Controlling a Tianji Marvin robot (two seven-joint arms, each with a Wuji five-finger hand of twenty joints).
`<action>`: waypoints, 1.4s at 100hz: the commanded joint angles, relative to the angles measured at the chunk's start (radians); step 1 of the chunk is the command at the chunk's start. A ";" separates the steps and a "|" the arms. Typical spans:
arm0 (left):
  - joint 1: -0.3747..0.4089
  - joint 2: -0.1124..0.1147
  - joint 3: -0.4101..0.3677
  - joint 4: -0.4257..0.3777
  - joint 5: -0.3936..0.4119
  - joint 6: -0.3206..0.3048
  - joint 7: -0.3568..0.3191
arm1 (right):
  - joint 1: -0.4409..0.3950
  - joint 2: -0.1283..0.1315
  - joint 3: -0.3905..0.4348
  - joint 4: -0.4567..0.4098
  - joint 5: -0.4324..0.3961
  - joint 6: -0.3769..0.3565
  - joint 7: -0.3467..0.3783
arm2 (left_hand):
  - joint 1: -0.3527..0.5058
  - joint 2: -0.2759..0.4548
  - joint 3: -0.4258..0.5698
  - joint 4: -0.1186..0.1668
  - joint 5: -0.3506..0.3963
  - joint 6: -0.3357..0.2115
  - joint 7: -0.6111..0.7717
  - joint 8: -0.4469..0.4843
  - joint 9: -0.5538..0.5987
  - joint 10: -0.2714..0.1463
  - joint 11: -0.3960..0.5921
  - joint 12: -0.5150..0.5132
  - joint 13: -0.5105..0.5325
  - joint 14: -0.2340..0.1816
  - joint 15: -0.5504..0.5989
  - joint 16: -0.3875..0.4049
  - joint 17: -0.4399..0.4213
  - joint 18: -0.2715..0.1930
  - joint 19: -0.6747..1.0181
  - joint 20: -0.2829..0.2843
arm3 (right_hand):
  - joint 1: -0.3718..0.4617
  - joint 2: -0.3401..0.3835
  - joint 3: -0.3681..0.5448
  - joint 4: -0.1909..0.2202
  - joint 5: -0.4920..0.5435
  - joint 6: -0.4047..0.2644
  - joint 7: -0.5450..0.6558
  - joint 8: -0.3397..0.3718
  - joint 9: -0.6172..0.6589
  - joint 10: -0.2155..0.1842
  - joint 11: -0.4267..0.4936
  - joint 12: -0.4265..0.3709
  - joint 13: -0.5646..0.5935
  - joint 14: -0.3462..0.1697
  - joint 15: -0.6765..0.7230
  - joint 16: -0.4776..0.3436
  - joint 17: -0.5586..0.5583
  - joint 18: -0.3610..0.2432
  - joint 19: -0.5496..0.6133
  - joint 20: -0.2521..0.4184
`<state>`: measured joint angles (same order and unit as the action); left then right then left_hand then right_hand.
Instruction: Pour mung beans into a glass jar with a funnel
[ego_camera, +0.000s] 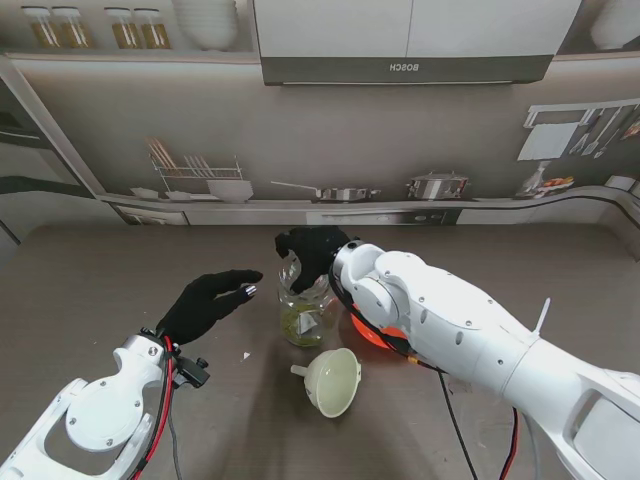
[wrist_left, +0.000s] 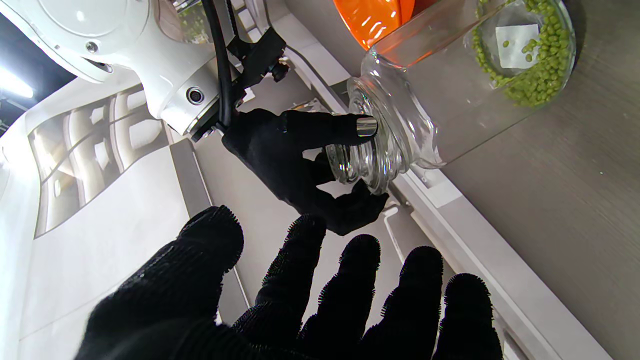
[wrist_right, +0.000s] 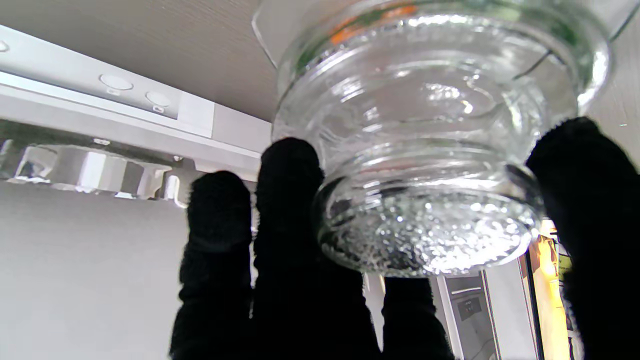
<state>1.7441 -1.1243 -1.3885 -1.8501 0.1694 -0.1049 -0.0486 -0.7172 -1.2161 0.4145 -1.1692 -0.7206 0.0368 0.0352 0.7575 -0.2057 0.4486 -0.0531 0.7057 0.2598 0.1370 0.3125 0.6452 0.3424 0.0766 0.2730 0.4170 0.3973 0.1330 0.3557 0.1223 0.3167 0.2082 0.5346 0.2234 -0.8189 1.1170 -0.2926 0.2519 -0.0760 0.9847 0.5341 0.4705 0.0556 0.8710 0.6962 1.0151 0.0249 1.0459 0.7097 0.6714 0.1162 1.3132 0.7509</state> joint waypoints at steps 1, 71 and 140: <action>0.002 -0.002 -0.001 -0.005 -0.004 0.003 -0.020 | -0.003 0.010 -0.004 0.005 -0.008 -0.003 0.019 | -0.029 -0.002 0.001 0.029 0.006 0.005 0.007 0.004 0.006 0.000 -0.001 0.003 0.015 0.003 0.015 0.012 0.000 0.005 -0.018 0.012 | 0.069 0.061 0.191 0.160 0.071 -0.007 0.076 0.031 -0.013 -0.067 0.070 0.020 -0.074 -0.042 -0.154 -0.023 -0.012 -0.023 -0.004 0.005; 0.000 -0.001 -0.001 -0.003 -0.004 0.002 -0.023 | -0.027 0.016 0.020 -0.012 -0.029 -0.040 -0.019 | -0.030 -0.001 0.000 0.029 0.008 0.005 0.007 0.005 0.004 0.001 -0.002 0.002 0.015 0.003 0.015 0.013 0.002 0.005 -0.017 0.012 | 0.113 0.061 0.223 0.160 0.103 0.014 0.081 0.032 0.021 -0.060 0.092 0.008 0.002 -0.094 -0.122 -0.024 0.047 -0.080 0.025 0.003; -0.001 -0.001 -0.001 -0.002 -0.007 0.002 -0.024 | -0.016 0.007 0.027 -0.013 -0.013 -0.055 -0.029 | -0.031 -0.002 0.001 0.028 0.011 0.004 0.008 0.005 0.006 0.001 -0.001 0.002 0.015 0.005 0.015 0.012 0.003 0.007 -0.017 0.012 | 0.203 0.088 0.267 0.124 0.140 0.056 0.118 0.024 0.044 -0.043 0.109 -0.005 0.078 -0.151 -0.084 -0.034 0.157 -0.196 0.113 0.020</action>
<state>1.7421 -1.1238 -1.3885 -1.8496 0.1664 -0.1050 -0.0529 -0.7441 -1.2062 0.4447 -1.1801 -0.7300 -0.0140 -0.0065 0.7575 -0.2057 0.4486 -0.0531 0.7058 0.2616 0.1382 0.3132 0.6468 0.3428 0.0766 0.2730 0.4169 0.3973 0.1330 0.3557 0.1223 0.3178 0.2082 0.5346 0.2279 -0.8192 1.1364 -0.2809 0.3064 -0.0463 0.9630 0.5322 0.4831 0.0576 0.8807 0.6779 1.0510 0.0220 0.9450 0.6857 0.7998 0.0445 1.3648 0.7509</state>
